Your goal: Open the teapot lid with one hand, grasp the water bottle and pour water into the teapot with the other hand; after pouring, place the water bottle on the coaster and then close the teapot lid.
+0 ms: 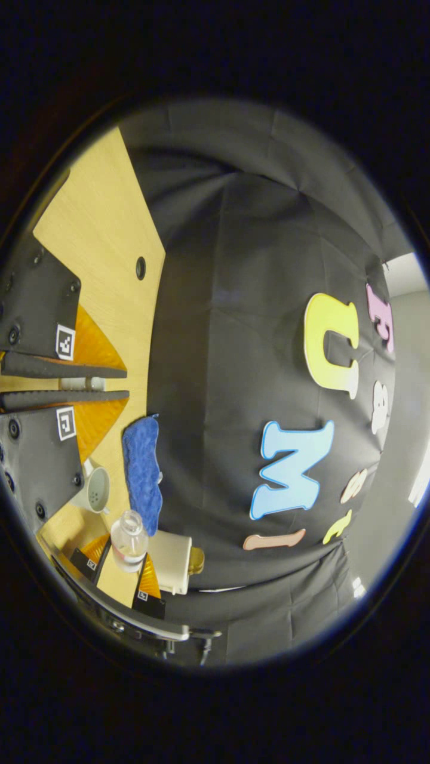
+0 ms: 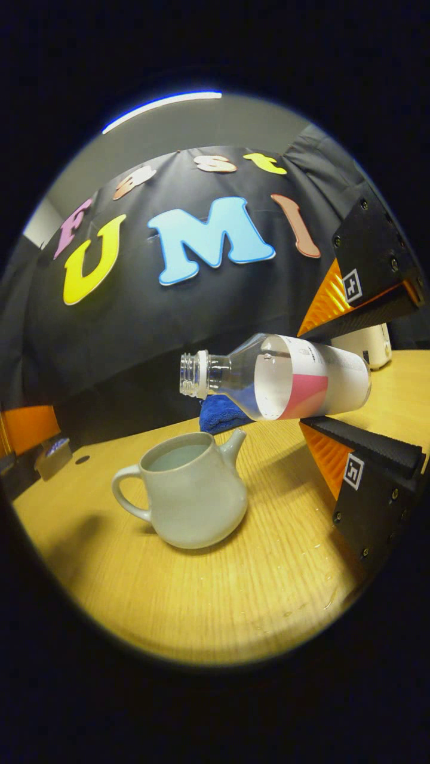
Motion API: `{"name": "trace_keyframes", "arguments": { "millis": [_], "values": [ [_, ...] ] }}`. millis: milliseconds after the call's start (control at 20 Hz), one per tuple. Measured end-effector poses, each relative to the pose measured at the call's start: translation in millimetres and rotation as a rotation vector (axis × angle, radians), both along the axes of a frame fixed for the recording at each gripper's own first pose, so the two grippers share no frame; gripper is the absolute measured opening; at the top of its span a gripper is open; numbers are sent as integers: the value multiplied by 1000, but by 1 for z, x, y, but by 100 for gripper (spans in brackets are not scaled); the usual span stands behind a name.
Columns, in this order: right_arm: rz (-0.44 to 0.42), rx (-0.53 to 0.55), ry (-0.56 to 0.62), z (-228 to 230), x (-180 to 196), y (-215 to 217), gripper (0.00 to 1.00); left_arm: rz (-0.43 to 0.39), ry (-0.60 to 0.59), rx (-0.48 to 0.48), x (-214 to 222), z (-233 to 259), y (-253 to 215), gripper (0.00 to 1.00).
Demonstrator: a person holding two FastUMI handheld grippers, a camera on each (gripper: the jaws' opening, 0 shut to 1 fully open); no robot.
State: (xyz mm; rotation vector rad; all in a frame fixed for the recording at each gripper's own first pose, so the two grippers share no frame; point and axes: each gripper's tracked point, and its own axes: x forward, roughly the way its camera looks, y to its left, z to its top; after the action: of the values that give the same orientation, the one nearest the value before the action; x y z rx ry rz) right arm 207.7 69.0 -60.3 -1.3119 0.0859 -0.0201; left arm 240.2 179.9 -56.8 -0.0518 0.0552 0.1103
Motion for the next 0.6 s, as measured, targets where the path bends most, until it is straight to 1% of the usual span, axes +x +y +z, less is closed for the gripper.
{"name": "trace_keyframes", "arguments": {
  "millis": [100,250,600],
  "values": [
    [17,-113,-14,7,-3,2,76,7,-2,-12,0,-2,4,14],
    [32,-231,-21,15,2,-4,76,8,3,-13,-1,-4,4,15],
    [66,-446,-53,36,9,0,76,9,5,-18,1,-5,5,15]
  ]
}}
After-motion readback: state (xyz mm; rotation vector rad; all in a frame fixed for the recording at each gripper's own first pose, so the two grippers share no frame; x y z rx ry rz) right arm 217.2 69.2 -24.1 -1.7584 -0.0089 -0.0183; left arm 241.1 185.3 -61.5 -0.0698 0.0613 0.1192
